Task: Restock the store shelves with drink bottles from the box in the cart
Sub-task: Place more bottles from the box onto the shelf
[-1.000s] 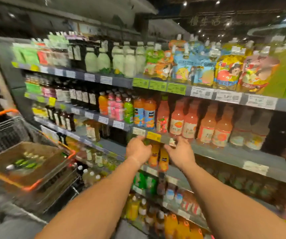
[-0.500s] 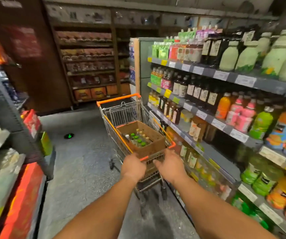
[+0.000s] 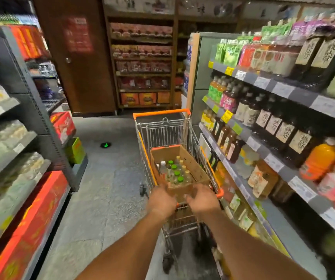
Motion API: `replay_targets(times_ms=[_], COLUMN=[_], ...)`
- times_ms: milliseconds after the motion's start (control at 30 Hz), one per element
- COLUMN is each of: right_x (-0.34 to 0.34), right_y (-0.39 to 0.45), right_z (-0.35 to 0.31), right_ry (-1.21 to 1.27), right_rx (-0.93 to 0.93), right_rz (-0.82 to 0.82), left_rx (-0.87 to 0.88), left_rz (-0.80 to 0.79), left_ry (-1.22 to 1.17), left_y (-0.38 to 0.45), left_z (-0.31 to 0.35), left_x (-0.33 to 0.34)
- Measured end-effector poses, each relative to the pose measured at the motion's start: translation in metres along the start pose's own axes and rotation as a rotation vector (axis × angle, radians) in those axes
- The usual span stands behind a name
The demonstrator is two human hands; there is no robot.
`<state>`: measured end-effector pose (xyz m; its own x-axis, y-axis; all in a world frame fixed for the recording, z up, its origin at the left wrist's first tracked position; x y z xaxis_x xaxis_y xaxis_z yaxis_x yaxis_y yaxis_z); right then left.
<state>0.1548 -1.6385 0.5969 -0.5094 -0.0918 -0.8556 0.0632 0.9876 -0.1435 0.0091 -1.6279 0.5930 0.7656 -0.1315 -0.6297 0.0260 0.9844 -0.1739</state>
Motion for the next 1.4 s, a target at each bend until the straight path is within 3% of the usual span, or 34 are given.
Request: replay_targets(times_ms=[300, 633, 900, 1200, 1400], right_x=[0.015, 0.028, 0.071, 0.132, 0.202], right_y=[0.121, 0.252, 0.356, 0.522, 0.618], right_z=[0.011, 0.027, 0.039, 0.059, 0.068], right_ry=[0.164, 0.108, 0.078, 0.036, -0.224], right_rx=[-0.052, 0.051, 0.049, 0.004, -0.176], right_rz=[-0.134, -0.182, -0.309, -0.454, -0.518], left_rx=[-0.083, -0.064, -0.189, -0.198, -0.291], left_rz=[0.051, -0.045, -0.083, -0.234, -0.409], left_ry=[-0.059, 0.000, 0.000, 0.418, 0.701], left_y=[0.116, 0.262, 0.347, 0.498, 0.580], left_z=[0.005, 0.001, -0.021, -0.063, -0.124], left_x=[0.007, 0.019, 0.038, 0.075, 0.122])
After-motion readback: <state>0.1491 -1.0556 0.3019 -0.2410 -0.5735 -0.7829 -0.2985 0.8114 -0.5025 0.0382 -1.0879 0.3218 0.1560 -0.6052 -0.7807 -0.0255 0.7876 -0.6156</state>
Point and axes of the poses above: each hand's wrist, its own y-axis towards the middle knuckle, its own x-axis out of the palm, z = x × y, the point moved 1 cm from there along y, towards the middle knuckle, and after that the axes turned 9 degrees about -z, right-handed, at the moved point
